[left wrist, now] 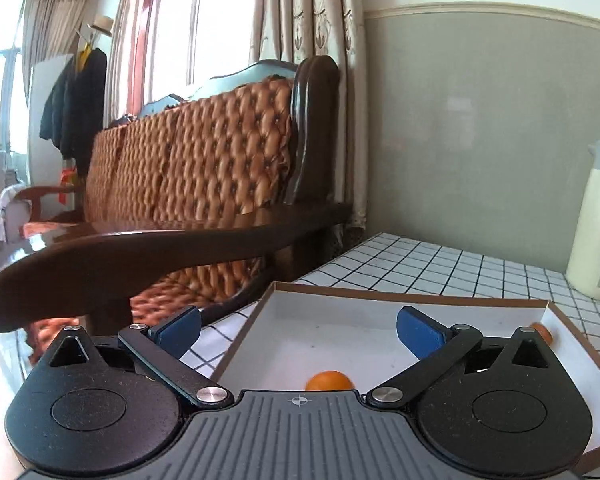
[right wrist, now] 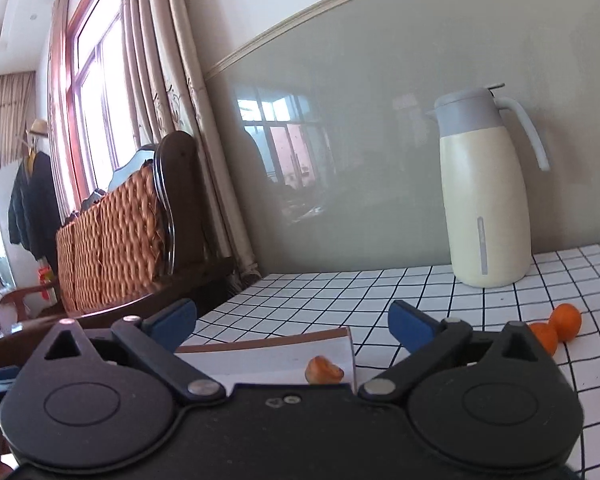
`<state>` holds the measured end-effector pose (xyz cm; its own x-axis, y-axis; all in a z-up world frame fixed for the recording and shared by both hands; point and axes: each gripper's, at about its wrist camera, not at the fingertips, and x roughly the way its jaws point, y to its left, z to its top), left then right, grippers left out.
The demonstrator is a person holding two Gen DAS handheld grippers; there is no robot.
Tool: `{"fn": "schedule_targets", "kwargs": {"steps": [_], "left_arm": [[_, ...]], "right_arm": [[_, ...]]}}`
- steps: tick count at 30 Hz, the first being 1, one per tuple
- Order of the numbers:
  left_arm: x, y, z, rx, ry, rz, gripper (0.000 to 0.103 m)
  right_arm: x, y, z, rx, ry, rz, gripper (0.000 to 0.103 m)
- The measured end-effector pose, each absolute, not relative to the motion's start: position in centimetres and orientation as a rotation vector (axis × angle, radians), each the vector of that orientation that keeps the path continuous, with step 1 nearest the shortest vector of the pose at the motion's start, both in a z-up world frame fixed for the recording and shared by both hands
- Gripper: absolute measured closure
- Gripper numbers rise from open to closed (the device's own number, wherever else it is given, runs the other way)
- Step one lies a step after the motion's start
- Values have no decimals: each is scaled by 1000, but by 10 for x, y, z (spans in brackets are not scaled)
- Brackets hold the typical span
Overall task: Organize fruits
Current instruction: 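Open both tools to release the fruits into the white box, then move both tools back toward the remaining fruits on the table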
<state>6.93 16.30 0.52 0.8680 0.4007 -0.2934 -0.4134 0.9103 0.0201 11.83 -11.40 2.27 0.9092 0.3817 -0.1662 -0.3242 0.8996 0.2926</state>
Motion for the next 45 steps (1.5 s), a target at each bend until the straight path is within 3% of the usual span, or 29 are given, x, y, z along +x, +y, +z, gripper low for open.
{"fn": "schedule_targets", "kwargs": {"steps": [35,40,45], "left_arm": [[59,140,3,-34,321,397,0],[58,124,2,4,321,381,0],[59,111,2,4,333,352,0]], "right_arm": [[79,-109,18,11,244,472,6],[63,-131,28,-8,131,334,6],[73,-162,25,107,234,332,6]]}}
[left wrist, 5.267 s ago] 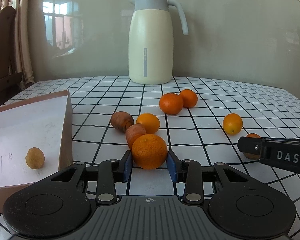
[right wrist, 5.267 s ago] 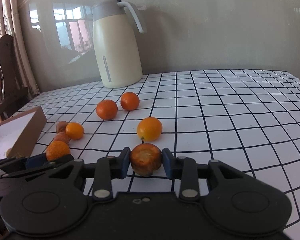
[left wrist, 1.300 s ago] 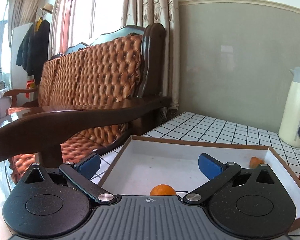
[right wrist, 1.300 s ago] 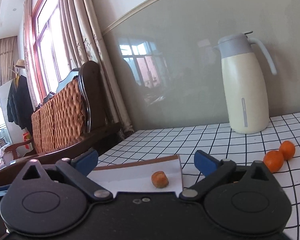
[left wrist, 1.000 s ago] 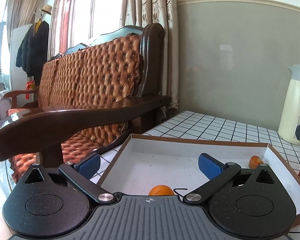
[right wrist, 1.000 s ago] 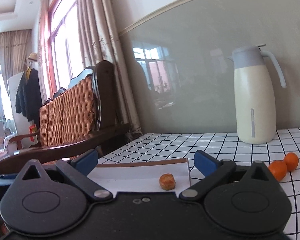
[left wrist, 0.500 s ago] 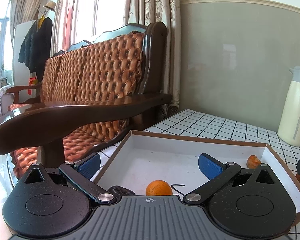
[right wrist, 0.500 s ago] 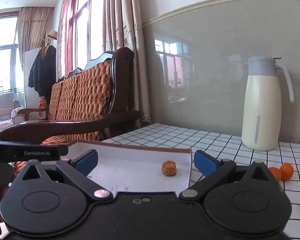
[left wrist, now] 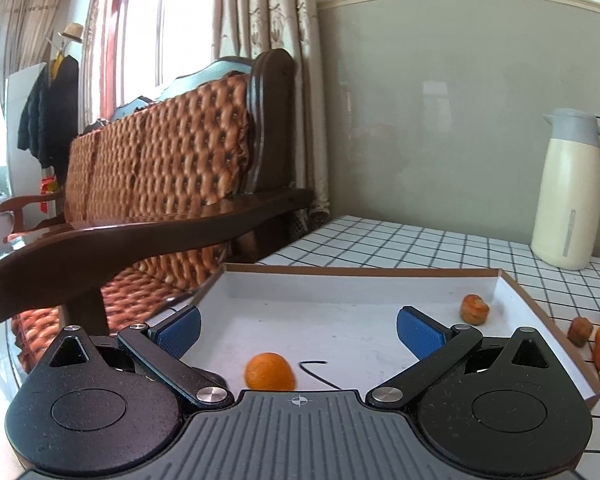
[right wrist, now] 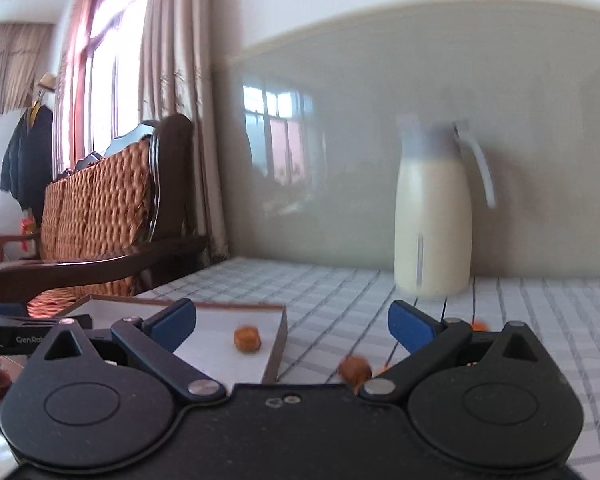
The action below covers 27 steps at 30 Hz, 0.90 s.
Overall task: Organize fruits
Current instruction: 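Move both tools back toward the remaining fruits on the table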
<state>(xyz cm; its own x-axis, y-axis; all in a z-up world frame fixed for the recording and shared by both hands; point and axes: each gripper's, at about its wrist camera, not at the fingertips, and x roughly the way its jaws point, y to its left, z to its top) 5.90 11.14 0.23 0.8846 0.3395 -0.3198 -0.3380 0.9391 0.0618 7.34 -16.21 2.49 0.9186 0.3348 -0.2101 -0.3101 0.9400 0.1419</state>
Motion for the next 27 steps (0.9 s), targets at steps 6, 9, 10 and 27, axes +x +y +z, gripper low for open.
{"fn": "schedule_targets", "kwargs": {"steps": [6,9,10,27], "left_arm": [[62,88,3,10,351,292,0],[64,71,4,16,354,246,0],[64,64,4,21,354,231,0],[66,-29,-1,86,350,2,0]], "right_arm": [[71,-191,19,213,261,290,6],[72,-202,15,255,295,252,6],[73,-207,13,271,305,242,6],[60,-258,8,290,364,106,6]]}}
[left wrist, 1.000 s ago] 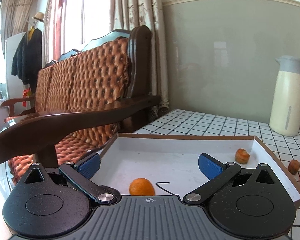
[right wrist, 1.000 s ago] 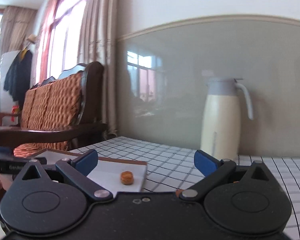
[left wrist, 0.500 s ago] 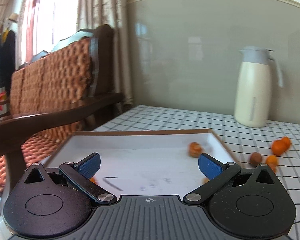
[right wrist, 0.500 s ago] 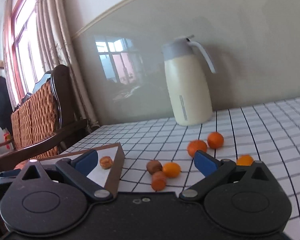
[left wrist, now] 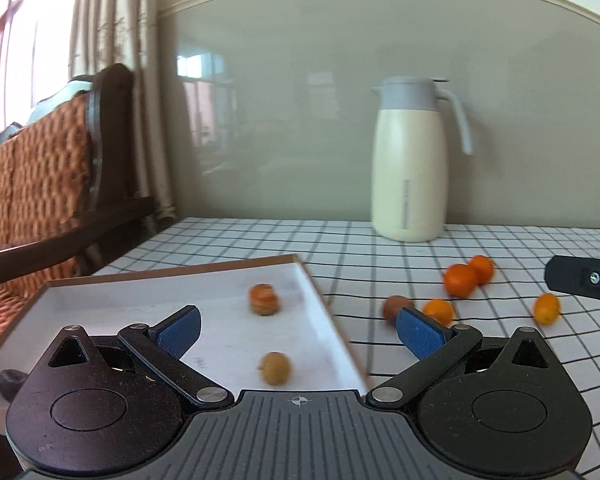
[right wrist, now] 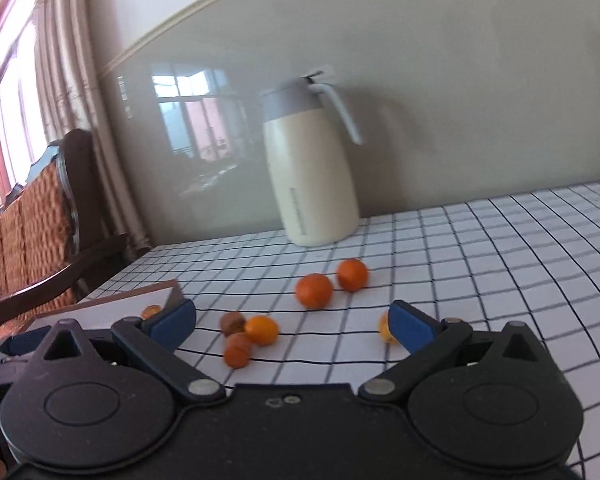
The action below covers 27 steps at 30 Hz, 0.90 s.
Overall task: Organize fruits
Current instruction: 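Move both tools back toward the remaining fruits on the table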
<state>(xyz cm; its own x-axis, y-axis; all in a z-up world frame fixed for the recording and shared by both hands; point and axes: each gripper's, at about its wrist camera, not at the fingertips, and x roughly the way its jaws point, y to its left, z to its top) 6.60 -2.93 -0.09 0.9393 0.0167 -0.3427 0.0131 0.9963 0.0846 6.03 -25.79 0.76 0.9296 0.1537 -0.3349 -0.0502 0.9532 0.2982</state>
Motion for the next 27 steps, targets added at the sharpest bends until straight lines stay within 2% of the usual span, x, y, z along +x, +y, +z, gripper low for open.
{"fn": "schedule_targets", "kwargs": {"steps": [27], "left_arm": [[79,-96,-19,106,394,-153,0]], "right_arm": [[51,-307,-5,307,389,-68,6]]}}
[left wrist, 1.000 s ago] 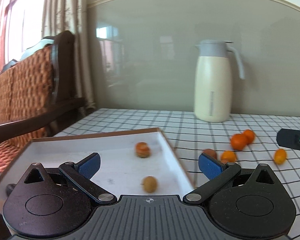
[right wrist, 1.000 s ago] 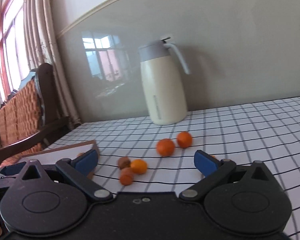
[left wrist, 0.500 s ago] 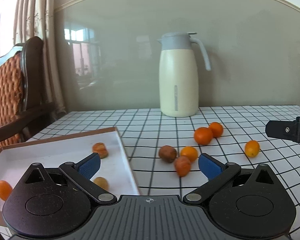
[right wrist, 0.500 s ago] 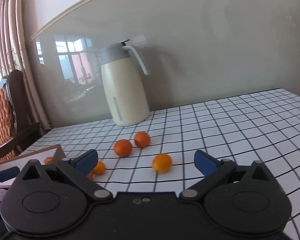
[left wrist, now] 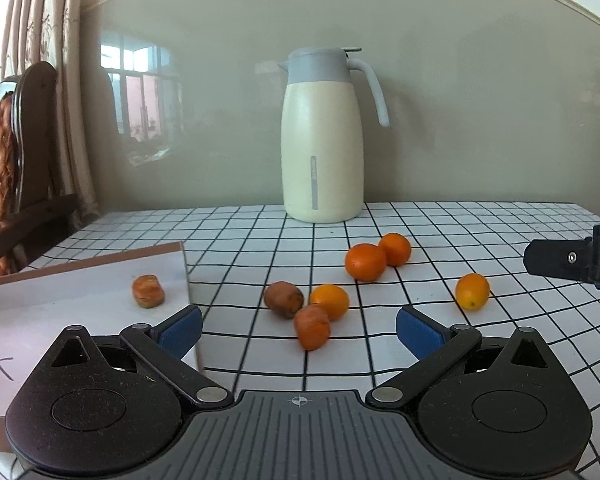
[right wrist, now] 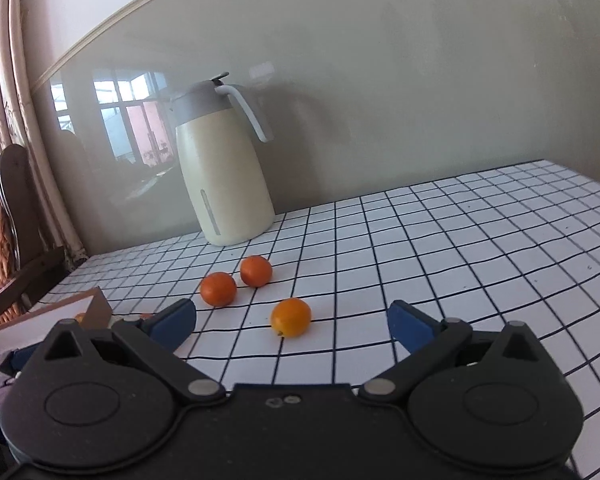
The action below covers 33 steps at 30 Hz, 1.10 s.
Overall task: Organize fruits
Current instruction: 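Move both tools back toward the remaining fruits on the table, then grasp the reddish-brown elongated fruit with the left tool while the right tool grasps an orange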
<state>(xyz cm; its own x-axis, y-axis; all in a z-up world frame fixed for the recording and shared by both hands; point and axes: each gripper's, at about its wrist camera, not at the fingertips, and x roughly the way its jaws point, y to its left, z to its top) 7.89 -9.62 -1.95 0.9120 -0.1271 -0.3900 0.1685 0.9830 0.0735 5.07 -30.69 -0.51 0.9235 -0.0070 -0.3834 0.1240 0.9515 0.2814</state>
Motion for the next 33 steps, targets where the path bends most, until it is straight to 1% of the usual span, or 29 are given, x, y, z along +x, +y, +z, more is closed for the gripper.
{"fn": "schedule_targets", "kwargs": {"steps": [3,4,6,9,14,15,17,22,28,30,31,32,33], "left_arm": [[82,-104,-22,120,395,-148,1],[84,-106,-23,126,396,-145,7],[88,-109,-25,123,413,-146,11],[96,-110,-29,100,439,-137,11],[105,-112,-34,91,457,-126,12],[107,-112,-35,92,460,-126,13],[111,-113,-36,89,473,-131,18],[121,-117,-39,78,503,-139,26],[132,-117,-39,72,515,-128,29],[133,-118,-40,81,515,-127,29],[134,-118,-40,85,514,-127,31],[134,-118,-40,90,512,-129,35],[135,-119,-41,96,518,-136,52]], "right_arm": [[49,-308,-6,288,390,-77,6],[49,-310,-6,288,391,-80,6],[50,-312,-7,295,396,-80,6],[51,-315,-9,305,400,-82,7],[58,-315,-14,291,421,-72,14],[60,-314,-15,289,428,-70,15],[65,-314,-16,291,437,-61,20],[77,-312,-17,297,454,-56,22],[95,-310,-19,293,481,-50,23],[102,-308,-20,291,494,-42,26],[105,-308,-21,292,502,-39,28],[110,-307,-22,290,517,-37,32],[114,-306,-23,287,530,-33,35]]}}
